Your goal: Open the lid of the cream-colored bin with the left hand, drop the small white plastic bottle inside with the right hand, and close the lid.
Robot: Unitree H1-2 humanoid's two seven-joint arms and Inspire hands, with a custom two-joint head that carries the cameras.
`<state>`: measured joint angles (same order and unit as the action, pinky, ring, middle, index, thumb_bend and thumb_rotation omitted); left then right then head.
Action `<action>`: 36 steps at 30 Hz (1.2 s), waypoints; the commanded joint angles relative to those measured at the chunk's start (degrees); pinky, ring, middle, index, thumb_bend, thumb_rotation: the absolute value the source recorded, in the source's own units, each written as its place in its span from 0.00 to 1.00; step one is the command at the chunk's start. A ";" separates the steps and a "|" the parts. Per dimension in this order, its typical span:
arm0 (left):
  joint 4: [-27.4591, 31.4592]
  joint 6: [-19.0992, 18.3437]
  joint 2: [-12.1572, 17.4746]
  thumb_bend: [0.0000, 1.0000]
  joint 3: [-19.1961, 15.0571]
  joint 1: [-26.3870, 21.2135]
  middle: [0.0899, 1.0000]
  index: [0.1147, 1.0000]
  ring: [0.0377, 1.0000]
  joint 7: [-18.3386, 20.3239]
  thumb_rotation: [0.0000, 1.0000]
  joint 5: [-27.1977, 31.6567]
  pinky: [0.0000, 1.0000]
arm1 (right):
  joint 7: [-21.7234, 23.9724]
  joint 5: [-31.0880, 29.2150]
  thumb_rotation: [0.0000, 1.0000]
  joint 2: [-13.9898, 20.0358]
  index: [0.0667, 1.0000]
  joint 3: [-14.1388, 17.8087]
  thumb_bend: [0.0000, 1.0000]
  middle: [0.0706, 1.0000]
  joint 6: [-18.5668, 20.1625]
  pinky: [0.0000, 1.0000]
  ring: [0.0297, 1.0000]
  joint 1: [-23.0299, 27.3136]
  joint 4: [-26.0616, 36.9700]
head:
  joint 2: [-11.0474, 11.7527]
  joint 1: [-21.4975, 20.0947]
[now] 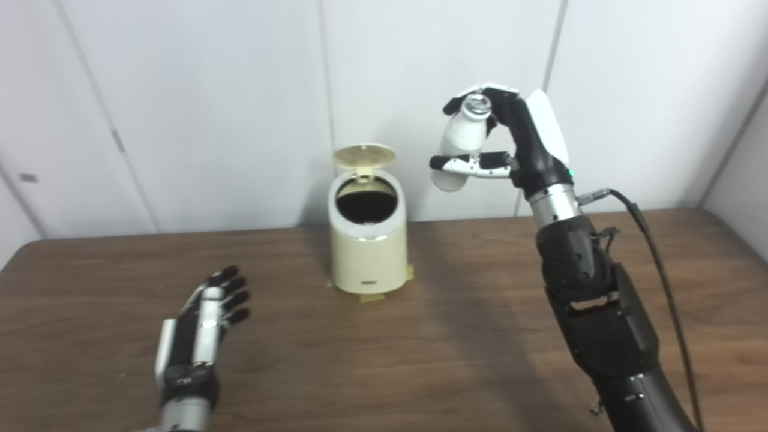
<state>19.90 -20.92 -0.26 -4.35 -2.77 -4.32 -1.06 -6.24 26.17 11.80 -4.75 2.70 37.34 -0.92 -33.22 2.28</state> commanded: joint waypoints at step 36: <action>-3.21 5.53 -4.81 0.51 3.87 0.29 0.78 0.78 0.79 -1.77 0.76 -2.88 0.75 | -6.35 -0.42 0.00 -8.86 0.49 -3.33 0.51 0.47 -13.56 0.33 0.37 10.57 -18.27 | 0.88 3.39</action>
<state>15.09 -16.82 -4.52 -0.56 -1.17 -6.08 -4.31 -11.27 25.69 3.29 -8.07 -8.59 44.27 -19.95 -32.26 5.63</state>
